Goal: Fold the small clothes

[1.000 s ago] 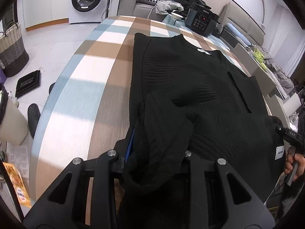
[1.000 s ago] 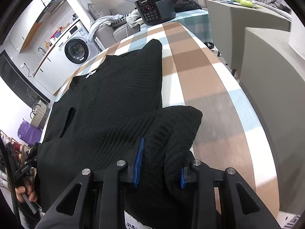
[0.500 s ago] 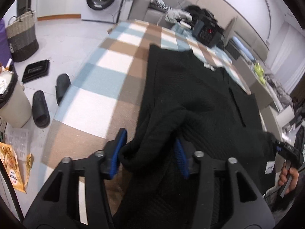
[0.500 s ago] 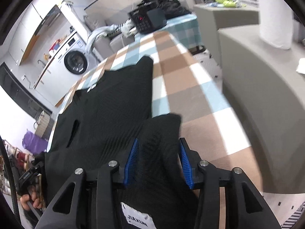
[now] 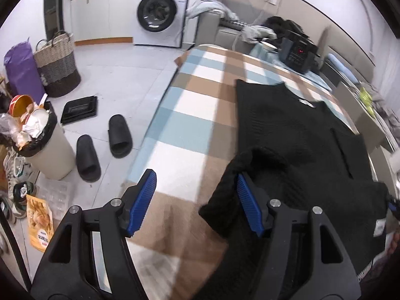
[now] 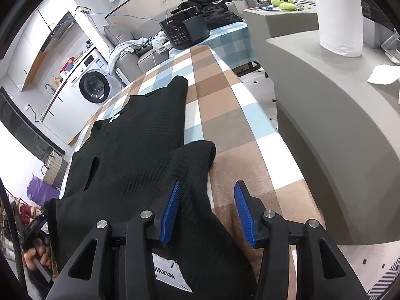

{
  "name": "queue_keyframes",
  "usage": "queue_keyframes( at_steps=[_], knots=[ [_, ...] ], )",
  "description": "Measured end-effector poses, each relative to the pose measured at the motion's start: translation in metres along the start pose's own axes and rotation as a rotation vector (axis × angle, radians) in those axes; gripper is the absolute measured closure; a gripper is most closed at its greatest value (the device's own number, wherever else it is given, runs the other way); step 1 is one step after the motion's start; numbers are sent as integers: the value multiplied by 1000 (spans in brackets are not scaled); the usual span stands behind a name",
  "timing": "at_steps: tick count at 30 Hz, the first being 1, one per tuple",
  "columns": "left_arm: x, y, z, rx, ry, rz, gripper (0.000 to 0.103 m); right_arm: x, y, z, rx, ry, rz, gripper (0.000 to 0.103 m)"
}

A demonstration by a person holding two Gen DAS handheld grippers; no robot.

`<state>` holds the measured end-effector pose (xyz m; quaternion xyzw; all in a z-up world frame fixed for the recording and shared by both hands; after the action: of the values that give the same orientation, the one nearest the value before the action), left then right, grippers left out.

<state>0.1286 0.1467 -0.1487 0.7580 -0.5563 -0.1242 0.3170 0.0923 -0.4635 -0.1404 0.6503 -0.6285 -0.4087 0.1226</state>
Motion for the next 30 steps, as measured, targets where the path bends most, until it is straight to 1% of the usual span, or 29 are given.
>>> queue_keyframes(
  at_steps=[3,5,6,9,13,15,17,18,20,21,22,23,25,26,28,30],
  knots=[
    [-30,-15,-5,-18,90,-38,40,1,2,-3,5,-4,11,57],
    [-50,-19,-2,-37,132,-88,40,3,3,-3,6,-10,18,57],
    [-55,-19,0,-44,145,-90,40,4,3,-3,9,-15,20,57],
    [-61,-6,6,-38,171,-57,40,6,6,1,3,-25,23,57],
    [-41,32,5,40,130,8,40,5,5,5,-8,-27,16,57],
    [-29,48,5,67,109,21,40,2,5,6,-9,-25,6,57],
    [-7,56,4,72,74,52,40,-1,5,6,-6,-24,-4,57],
    [2,55,4,68,52,76,40,-2,6,7,-3,-23,-7,57],
    [18,51,3,61,28,100,40,-5,6,7,0,-21,-17,57],
    [24,48,3,53,26,116,46,-7,6,8,2,-16,-21,57],
    [30,43,4,44,31,143,60,-8,7,8,4,-14,-21,57],
    [34,38,3,32,35,153,67,-8,7,9,5,-12,-23,57],
    [37,26,5,2,45,161,88,-8,6,10,2,-16,-23,57],
    [36,20,6,-2,47,152,91,-8,6,11,0,-19,-23,57],
    [31,9,8,-13,44,122,92,-5,4,11,-4,-17,-13,57],
    [23,-1,11,-34,68,117,92,-2,2,10,-8,-21,-1,57]
  ],
)
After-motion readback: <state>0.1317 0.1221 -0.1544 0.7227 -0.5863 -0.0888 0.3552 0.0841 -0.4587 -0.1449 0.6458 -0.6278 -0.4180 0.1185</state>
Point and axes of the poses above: each gripper's, at about its wrist camera, not at the fingertips, and y roughly against the way its jaws point, x to its right, z to its underside, the point moved 6 cm from there along -y, roughly the way its jaws point, and after that the axes turned 11 degrees about x, right-handed, at the moved point
